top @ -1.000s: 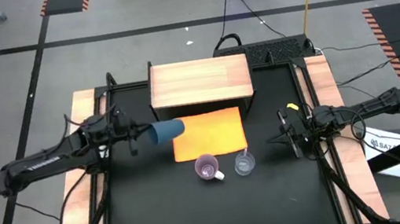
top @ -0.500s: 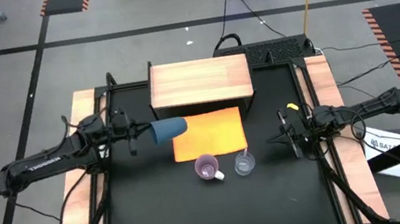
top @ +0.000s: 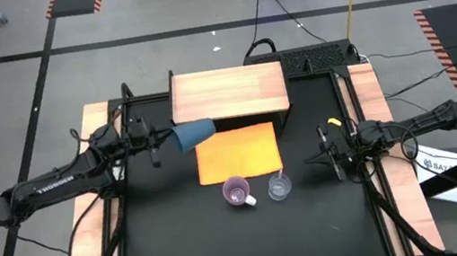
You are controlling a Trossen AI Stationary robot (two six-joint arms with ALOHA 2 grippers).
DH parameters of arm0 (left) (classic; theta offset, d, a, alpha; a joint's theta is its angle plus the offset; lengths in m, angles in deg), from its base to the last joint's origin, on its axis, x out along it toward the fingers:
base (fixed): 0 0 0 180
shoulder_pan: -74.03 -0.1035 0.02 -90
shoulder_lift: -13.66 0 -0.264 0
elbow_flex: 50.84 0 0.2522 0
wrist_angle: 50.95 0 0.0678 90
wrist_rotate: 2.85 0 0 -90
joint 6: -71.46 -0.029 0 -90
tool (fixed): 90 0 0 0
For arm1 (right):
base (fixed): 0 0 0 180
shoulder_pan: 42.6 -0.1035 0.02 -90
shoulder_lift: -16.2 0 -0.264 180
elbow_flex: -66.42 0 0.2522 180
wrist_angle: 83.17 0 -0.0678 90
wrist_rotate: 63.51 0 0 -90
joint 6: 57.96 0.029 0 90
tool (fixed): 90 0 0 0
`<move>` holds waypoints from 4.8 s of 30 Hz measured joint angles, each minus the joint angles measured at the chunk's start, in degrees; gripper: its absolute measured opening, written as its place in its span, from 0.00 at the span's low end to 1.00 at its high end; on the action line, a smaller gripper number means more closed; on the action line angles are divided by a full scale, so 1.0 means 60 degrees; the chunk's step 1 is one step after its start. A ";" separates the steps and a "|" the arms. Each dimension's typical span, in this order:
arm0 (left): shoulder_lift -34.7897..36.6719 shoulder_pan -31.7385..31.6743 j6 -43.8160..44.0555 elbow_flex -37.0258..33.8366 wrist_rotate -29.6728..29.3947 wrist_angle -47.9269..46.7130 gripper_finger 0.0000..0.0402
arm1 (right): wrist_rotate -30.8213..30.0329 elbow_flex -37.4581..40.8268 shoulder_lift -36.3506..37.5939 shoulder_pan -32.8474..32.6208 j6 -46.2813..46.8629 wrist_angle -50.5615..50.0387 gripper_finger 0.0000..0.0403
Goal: Stack small to large cups/mugs on shelf
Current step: Put the blue cup on the shelf
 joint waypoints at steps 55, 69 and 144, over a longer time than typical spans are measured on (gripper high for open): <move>-0.2483 -0.2639 -0.0781 0.4640 0.0731 -0.1909 0.00 | -0.0002 0.0001 0.0002 0.0002 0.0000 -0.0011 0.00; -0.3642 -0.2675 -0.0925 0.6715 0.0699 -0.3495 0.00 | 0.0000 0.0001 0.0003 0.0000 0.0017 -0.0018 0.00; -0.7824 -0.3083 -0.2225 1.4286 -0.1057 -1.1612 0.00 | -0.0004 0.0004 0.0004 0.0004 -0.0061 -0.0018 0.00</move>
